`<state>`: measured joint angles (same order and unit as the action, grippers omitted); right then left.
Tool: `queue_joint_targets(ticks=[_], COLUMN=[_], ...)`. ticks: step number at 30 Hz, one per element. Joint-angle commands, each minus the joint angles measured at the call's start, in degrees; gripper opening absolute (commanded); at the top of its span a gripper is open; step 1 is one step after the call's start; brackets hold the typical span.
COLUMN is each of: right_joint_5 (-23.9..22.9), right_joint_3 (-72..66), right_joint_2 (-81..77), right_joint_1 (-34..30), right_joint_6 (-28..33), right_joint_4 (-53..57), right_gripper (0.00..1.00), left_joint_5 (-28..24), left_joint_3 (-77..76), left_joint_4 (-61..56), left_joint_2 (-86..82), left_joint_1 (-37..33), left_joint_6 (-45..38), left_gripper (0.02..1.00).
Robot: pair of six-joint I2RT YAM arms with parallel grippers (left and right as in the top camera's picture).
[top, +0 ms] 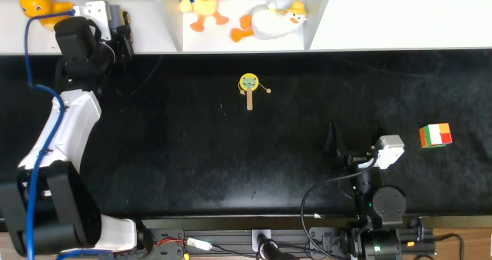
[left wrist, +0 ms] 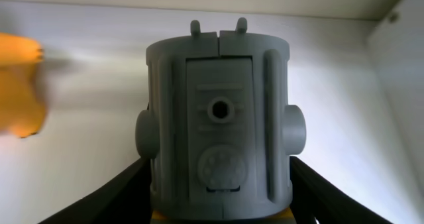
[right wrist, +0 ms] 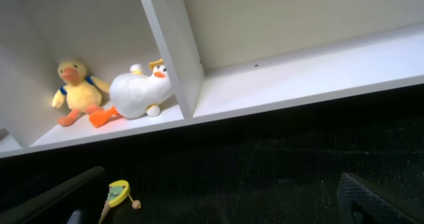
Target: Store Toys
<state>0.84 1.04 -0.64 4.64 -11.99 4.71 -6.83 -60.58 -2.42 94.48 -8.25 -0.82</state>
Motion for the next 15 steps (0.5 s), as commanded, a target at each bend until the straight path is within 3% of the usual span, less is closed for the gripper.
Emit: queue_joint_targets(ticks=[1,15], right_joint_5=[-0.4,-0.4], right_joint_3=[-0.7,-0.7], right_joint_2=[0.4,0.4], right_joint_1=[0.2,0.2], right_joint_6=[-0.3,-0.2], right_joint_4=[-0.3,-0.3], right_gripper=[0.993,0.996], left_joint_5=[-3.7,-2.6], left_joint_3=[-1.3,-1.3], left_joint_4=[-0.5,-0.4], left_joint_2=[0.2,2.4], left_joint_1=[0.1,0.1], left_joint_6=[-2.0,-3.9], left_gripper=[0.253,0.266])
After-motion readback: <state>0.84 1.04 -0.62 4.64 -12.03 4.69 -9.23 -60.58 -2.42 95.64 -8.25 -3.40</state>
